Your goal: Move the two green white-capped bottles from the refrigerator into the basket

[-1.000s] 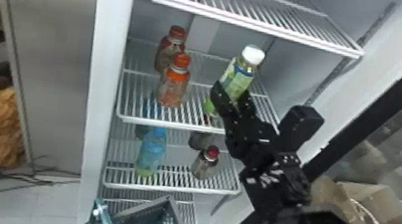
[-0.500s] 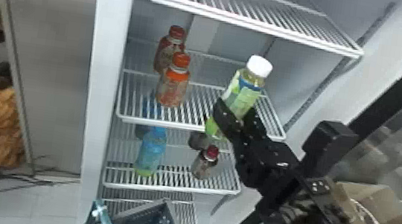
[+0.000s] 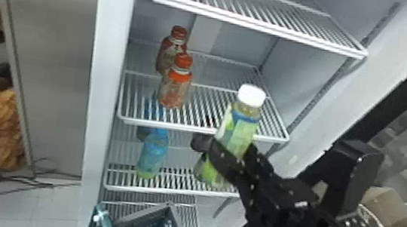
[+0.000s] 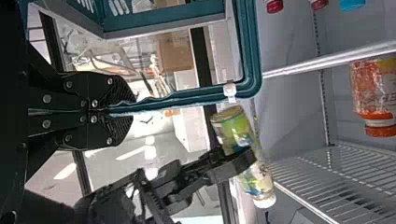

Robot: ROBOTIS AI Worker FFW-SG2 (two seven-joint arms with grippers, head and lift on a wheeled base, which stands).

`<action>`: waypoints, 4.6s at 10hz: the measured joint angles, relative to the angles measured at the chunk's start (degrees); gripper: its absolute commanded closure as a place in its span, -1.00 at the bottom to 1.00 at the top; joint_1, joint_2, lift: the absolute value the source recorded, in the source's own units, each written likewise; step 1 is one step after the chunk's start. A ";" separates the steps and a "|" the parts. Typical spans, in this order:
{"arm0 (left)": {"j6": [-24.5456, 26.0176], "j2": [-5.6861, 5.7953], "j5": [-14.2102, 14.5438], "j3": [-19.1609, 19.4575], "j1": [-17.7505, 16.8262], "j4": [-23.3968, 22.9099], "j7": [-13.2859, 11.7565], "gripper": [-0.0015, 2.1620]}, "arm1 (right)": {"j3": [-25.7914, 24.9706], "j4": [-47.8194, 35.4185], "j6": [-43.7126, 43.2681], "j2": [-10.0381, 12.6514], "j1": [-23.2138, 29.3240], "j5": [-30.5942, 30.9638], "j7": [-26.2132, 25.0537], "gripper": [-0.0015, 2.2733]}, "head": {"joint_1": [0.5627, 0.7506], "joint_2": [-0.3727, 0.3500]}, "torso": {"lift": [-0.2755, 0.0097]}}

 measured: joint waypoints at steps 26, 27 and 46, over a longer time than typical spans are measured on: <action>0.17 0.18 -0.34 -0.77 -1.04 0.14 0.00 0.11 | -3.12 0.99 30.58 1.30 -4.18 -17.49 -6.69 -0.24 | 0.41 -0.94 | 0.90; 0.12 0.18 -0.34 -0.80 -1.10 0.14 0.00 0.11 | -2.91 1.66 30.58 1.39 -3.98 -17.96 -6.77 -0.24 | 0.41 -0.94 | 0.90; -0.42 0.14 -0.24 -0.81 -0.97 0.14 -0.04 0.11 | 1.44 6.77 30.58 1.43 -1.42 -20.69 -7.67 -0.90 | 0.41 -0.94 | 0.90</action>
